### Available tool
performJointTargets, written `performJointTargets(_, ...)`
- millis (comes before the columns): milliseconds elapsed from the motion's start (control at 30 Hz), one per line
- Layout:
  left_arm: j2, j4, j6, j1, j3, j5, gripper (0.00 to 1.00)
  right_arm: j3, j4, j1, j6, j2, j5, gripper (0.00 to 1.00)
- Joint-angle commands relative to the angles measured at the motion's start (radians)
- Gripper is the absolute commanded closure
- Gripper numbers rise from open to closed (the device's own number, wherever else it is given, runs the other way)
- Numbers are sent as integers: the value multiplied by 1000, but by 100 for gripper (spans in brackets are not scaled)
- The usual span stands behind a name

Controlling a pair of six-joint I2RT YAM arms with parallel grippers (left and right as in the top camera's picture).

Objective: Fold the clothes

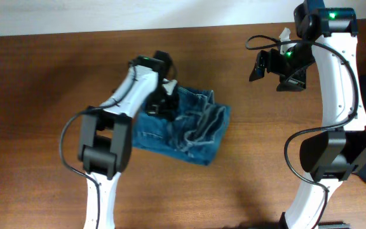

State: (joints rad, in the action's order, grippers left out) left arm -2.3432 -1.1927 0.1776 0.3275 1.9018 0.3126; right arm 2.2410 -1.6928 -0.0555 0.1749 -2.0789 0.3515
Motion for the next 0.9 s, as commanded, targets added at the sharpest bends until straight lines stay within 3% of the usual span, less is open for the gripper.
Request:
performJointTargets(0, -92, 73, 13, -182, -37, -206, 100, 8, -3, 3, -27, 12, -9, 9)
performJointTargets(133, -92, 106, 12, -277, -37, -212, 99, 8, -4, 3, -40, 12, -10, 9)
performJointTargets(433, -92, 273, 8, -473, -37, -464, 98, 8, -6, 3, -41, 12, -31, 9)
performJointTargets(700, -92, 427, 8, -656, -37, -476, 96, 8, -6, 3, -40, 12, -31, 9)
performJointTargets(867, -92, 592, -148, -723, -37, -467, 93, 8, -6, 3, -40, 12, -31, 9)
